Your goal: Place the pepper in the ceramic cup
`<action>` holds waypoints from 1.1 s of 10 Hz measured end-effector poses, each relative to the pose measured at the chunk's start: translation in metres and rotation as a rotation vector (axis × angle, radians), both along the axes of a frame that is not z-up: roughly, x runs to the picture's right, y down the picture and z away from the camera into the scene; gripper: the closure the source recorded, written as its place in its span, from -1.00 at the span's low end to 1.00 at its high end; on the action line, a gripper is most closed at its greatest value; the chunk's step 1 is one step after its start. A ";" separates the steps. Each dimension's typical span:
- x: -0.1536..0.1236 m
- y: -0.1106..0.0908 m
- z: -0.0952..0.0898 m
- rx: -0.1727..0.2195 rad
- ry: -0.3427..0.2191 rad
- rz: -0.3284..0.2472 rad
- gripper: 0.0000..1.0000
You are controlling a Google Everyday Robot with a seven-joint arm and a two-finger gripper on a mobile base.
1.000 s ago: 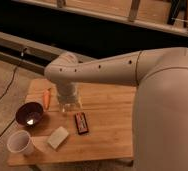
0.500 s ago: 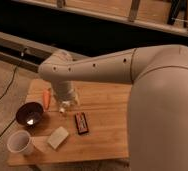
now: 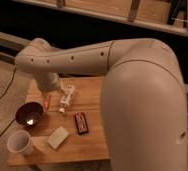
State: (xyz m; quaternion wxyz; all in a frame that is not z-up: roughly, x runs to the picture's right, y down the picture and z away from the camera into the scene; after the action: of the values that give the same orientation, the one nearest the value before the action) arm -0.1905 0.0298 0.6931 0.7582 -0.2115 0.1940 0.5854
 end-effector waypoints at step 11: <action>-0.115 -0.069 0.081 0.078 -0.061 -0.023 -0.30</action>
State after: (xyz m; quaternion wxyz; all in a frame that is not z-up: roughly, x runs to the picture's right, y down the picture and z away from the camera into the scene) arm -0.3055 -0.0393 0.7745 0.7780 -0.1973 0.1503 0.5772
